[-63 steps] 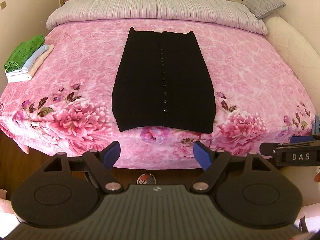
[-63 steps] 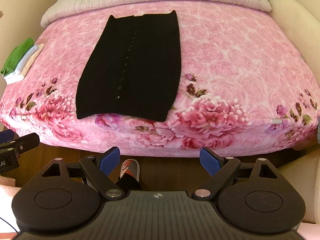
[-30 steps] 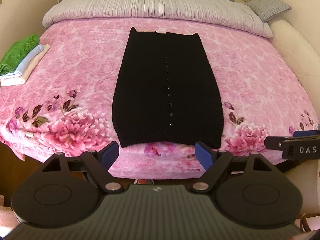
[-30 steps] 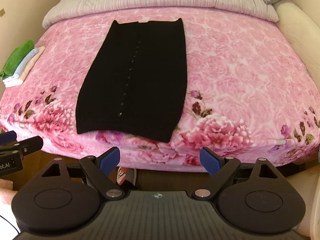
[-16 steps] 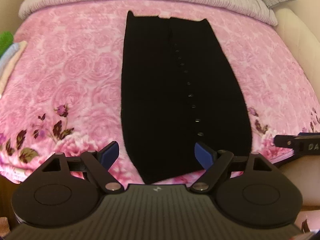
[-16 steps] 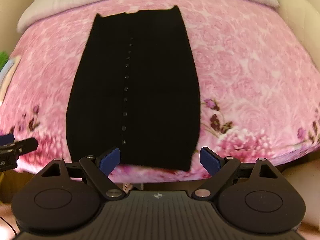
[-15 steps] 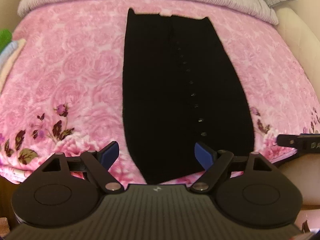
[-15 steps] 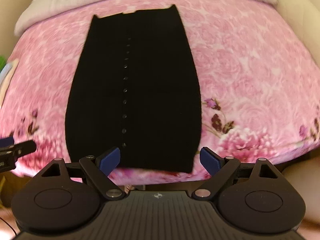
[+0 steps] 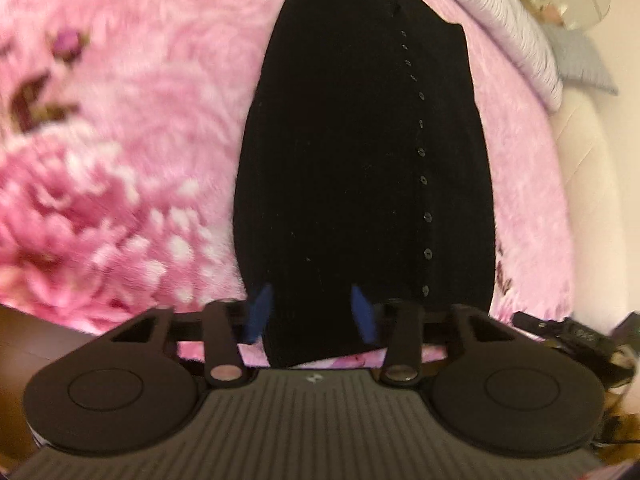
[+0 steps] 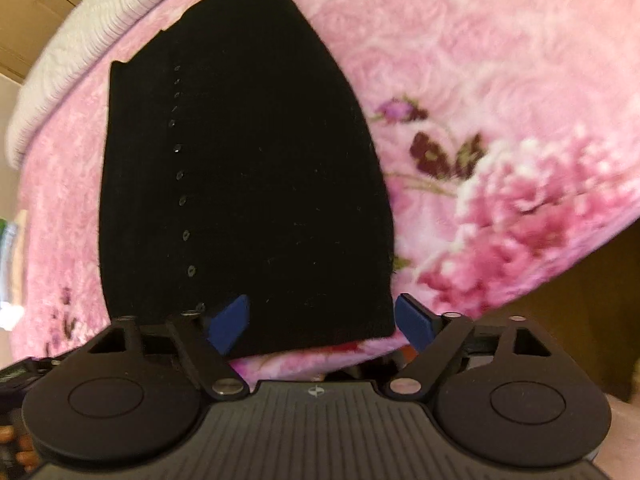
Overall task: Fold clothes
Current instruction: 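Grasp the garment hem with the left gripper while the right gripper grasps it too, then fold the hem up toward the collar with both grippers, then lay the folded hem down on the garment and open both grippers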
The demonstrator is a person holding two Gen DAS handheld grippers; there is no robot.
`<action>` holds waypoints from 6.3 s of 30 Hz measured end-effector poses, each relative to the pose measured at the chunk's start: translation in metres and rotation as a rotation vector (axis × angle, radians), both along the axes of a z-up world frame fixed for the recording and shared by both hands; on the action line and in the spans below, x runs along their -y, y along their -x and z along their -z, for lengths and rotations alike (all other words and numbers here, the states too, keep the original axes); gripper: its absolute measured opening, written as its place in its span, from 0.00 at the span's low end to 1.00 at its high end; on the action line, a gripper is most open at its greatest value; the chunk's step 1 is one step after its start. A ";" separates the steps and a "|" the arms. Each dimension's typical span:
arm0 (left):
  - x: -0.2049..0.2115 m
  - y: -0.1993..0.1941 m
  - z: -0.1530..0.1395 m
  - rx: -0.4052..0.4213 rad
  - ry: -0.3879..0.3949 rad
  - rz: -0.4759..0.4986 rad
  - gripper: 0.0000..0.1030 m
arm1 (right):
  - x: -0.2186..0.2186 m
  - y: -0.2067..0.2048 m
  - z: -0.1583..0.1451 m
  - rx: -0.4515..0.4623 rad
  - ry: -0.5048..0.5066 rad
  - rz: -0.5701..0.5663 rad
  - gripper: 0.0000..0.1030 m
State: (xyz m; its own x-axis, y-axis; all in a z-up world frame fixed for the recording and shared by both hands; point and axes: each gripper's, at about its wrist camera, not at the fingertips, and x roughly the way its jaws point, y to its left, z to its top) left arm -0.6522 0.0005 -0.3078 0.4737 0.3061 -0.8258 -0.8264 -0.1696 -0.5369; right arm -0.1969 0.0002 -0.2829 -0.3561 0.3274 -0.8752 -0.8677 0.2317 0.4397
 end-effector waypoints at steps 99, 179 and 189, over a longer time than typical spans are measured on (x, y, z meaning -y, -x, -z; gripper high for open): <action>-0.089 0.042 0.035 -0.069 -0.430 0.128 0.49 | -0.079 -0.023 0.063 -0.022 -0.344 -0.103 0.51; 0.035 -0.020 0.025 -0.786 -0.764 0.977 0.13 | 0.035 0.078 0.063 0.927 -0.499 -0.837 0.33; -0.018 -0.023 0.012 -0.310 -0.590 0.360 0.24 | 0.001 0.037 0.025 0.322 -0.493 -0.232 0.46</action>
State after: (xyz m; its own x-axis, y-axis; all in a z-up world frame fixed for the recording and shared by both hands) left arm -0.6297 0.0181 -0.3201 0.4008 0.6090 -0.6845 -0.9043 0.3829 -0.1889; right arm -0.2337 -0.0007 -0.3078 -0.2099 0.6654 -0.7163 -0.9777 -0.1417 0.1549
